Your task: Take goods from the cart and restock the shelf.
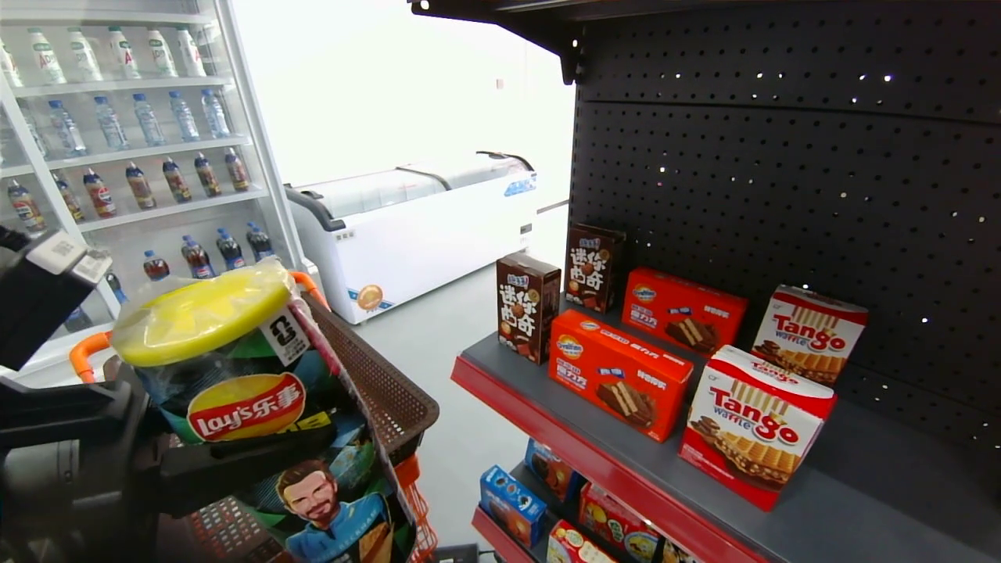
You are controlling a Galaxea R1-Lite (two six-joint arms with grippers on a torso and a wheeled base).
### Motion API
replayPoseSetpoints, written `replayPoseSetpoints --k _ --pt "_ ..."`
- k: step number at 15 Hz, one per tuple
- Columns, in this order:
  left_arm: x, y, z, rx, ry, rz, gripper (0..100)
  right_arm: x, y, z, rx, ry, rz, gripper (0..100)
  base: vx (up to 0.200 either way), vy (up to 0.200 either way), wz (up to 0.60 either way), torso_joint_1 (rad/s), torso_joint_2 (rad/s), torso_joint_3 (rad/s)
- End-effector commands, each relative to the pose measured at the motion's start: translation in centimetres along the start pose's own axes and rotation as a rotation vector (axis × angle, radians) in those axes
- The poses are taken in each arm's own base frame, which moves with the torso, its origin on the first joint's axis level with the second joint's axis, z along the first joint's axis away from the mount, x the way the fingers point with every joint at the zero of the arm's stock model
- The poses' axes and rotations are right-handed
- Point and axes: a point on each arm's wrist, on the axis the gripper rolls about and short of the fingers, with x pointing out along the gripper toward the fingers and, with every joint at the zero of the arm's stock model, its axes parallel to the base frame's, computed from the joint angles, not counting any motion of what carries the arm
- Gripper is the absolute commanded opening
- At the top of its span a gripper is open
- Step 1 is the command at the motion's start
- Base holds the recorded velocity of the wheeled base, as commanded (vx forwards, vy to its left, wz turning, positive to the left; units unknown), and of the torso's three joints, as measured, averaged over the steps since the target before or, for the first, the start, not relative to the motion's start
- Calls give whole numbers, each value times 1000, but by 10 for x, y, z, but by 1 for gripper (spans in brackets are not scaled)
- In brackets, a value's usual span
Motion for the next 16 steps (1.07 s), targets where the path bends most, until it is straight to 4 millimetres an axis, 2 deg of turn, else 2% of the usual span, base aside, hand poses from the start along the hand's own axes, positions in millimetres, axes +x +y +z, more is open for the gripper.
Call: replayPoseSetpoints --k 1,5,9,14,16 --pt "14 4 7 3 13 -34 0 0 0 0 0 0 1 100 0 0 0 0 0 0" --pt "29 1 15 18 21 -96 0 0 0 0 0 0 1 100 0 0 0 0 0 0" --pt "34 -10 15 33 30 -162 0 0 0 0 0 0 1 100 0 0 0 0 0 0" --pt "34 -11 15 35 29 -165 0 0 0 0 0 0 1 100 0 0 0 0 0 0" --pt "33 -11 15 35 28 -165 0 0 0 0 0 0 1 100 0 0 -600 2 2 7"
